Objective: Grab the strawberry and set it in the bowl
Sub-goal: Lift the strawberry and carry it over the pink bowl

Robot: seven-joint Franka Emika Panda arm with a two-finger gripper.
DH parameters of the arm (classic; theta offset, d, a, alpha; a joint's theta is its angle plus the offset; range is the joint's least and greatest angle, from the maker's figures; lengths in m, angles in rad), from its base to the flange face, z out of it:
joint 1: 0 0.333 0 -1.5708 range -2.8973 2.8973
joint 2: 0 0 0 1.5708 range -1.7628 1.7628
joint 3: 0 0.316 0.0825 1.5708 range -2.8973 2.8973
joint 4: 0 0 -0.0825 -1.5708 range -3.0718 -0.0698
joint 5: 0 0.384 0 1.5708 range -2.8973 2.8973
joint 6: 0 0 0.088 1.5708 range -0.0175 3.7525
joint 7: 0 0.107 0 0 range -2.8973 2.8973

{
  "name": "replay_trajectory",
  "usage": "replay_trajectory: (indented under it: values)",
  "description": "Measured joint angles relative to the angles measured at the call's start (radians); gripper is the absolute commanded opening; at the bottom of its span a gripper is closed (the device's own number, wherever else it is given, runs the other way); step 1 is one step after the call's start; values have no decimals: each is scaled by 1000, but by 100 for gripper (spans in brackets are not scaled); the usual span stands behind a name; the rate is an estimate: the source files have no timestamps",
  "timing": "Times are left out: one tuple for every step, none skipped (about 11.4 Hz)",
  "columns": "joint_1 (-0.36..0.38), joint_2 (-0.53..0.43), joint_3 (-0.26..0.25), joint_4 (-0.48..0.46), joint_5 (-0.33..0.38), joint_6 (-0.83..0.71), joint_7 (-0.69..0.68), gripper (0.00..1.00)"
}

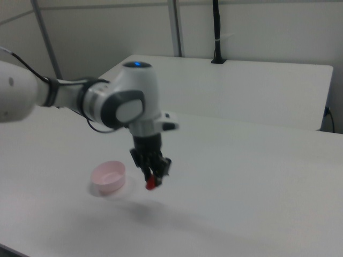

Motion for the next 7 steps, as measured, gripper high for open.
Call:
replay_trajectory:
  values:
    - [28, -16, 44, 14, 2, -16, 75, 29]
    - [53, -24, 85, 15, 2, -17, 147, 29]
    - [76, -23, 124, 14, 3, -17, 223, 29]
    - [96, -18, 152, 12, 3, -17, 288, 29]
    - [118, -10, 166, 12, 3, -16, 339, 29]
    - [140, 0, 168, 12, 3, -9, 382, 29]
    - [160, 13, 168, 12, 3, 11, 426, 31]
